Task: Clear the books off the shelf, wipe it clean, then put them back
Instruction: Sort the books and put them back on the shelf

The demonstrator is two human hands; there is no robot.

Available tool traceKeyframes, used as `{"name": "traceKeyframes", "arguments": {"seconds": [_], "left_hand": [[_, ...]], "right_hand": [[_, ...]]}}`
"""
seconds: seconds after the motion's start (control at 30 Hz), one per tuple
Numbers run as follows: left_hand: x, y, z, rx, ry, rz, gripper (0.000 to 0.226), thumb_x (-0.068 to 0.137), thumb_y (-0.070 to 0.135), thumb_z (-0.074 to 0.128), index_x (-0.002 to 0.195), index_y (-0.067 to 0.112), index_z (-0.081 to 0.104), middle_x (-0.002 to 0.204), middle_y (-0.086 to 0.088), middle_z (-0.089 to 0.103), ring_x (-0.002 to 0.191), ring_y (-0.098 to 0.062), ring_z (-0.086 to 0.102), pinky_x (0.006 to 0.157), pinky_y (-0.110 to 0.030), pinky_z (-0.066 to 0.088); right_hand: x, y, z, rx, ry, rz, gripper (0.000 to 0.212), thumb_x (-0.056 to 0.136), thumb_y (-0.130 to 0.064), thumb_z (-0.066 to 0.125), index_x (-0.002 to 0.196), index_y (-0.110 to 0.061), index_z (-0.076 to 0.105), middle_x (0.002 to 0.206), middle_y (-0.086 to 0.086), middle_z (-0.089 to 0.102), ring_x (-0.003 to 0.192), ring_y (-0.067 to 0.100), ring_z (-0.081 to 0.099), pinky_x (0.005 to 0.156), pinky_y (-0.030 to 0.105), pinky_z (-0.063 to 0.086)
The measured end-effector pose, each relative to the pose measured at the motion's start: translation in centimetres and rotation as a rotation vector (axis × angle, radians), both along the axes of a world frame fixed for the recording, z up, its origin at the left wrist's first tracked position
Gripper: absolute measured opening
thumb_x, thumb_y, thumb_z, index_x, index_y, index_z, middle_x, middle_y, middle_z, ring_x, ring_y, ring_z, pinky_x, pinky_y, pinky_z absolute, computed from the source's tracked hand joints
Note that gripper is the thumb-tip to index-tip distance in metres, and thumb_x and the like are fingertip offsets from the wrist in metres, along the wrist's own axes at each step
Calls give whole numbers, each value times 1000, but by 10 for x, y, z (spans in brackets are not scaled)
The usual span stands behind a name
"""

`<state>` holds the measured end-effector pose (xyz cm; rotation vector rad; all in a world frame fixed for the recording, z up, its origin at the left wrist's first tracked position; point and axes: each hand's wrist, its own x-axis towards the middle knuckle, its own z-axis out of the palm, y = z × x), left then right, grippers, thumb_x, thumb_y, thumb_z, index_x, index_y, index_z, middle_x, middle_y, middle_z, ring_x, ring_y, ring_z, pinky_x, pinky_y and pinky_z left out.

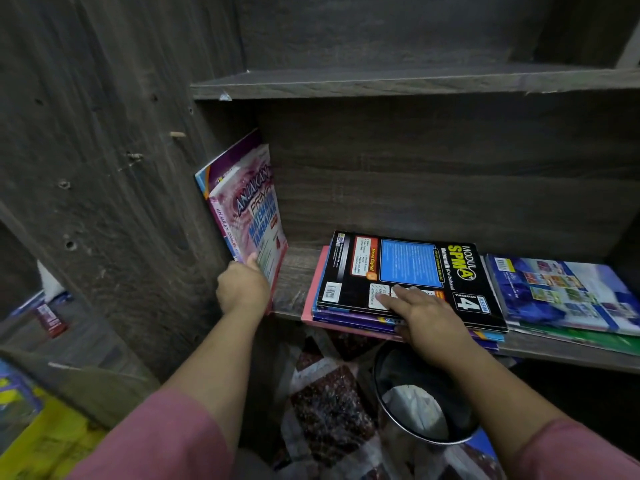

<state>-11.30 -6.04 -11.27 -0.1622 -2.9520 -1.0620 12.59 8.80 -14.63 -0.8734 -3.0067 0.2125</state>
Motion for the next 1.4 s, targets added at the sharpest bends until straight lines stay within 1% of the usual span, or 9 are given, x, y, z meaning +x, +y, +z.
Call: {"name": "traceKeyframes", "arguments": {"seconds": [0.3,0.47,0.6,0.77,0.93,1.07,1.17,1.33,1.4], "left_hand": [[2,-2,-4,72,3,16,54,99,49,40,107,0,61,108,-23,63,97,-39,62,84,-44,54],[5,-11,7,-367,-184,-102,67,91,63,41,125,6,56,116,-16,62,100,-32,63,89,-40,53],[44,2,12,-537,52,-467,55,91,56,51,115,8,60,112,-13,64,99,-29,62,85,-34,52],[89,28,-13,-370,304,-1031,45,90,40,63,130,22,52,127,0,55,116,-21,53,96,-39,47],[91,40,-29,-317,355,-1072,46,92,34,61,135,20,49,137,0,50,121,-21,51,98,-32,41],[92,43,-28,-263,339,-1025,45,93,36,59,135,22,49,137,0,51,121,-19,51,98,-32,42],[97,42,-30,-209,375,-1000,50,92,43,59,136,22,48,134,-1,54,118,-21,54,96,-33,44],[110,54,-15,-16,418,-966,37,90,33,64,126,24,60,119,1,66,107,-20,61,88,-29,45],[108,58,-7,44,436,-895,30,91,25,63,121,26,65,110,-1,70,100,-23,64,82,-29,45]], "right_hand": [[2,-3,1,-8,-17,-15,69,97,-30,54,152,-42,13,162,-4,14,148,20,12,119,42,14],[14,9,5,-33,-43,-102,69,94,-32,59,151,-39,21,161,-1,19,147,21,18,118,41,18],[26,23,7,-41,-41,-148,72,87,-39,67,149,-35,31,156,0,30,142,22,29,115,39,27],[45,42,12,-91,-92,-242,72,85,-55,63,148,-42,29,159,2,22,144,28,24,115,47,24],[49,47,9,-211,-127,-274,67,90,-56,54,148,-48,21,162,-1,10,147,36,9,116,54,19],[51,40,13,-22,-102,-213,53,97,-56,39,147,-45,28,157,-4,25,136,28,25,104,54,36],[52,33,23,176,-38,-219,44,100,-51,34,141,-37,39,146,-5,42,130,25,32,98,52,36],[39,23,35,600,445,-82,13,94,-27,55,96,-18,64,96,0,67,97,29,50,82,49,37],[32,18,41,664,647,-29,7,87,-19,64,93,-17,67,100,1,67,101,26,47,84,47,37]]}}
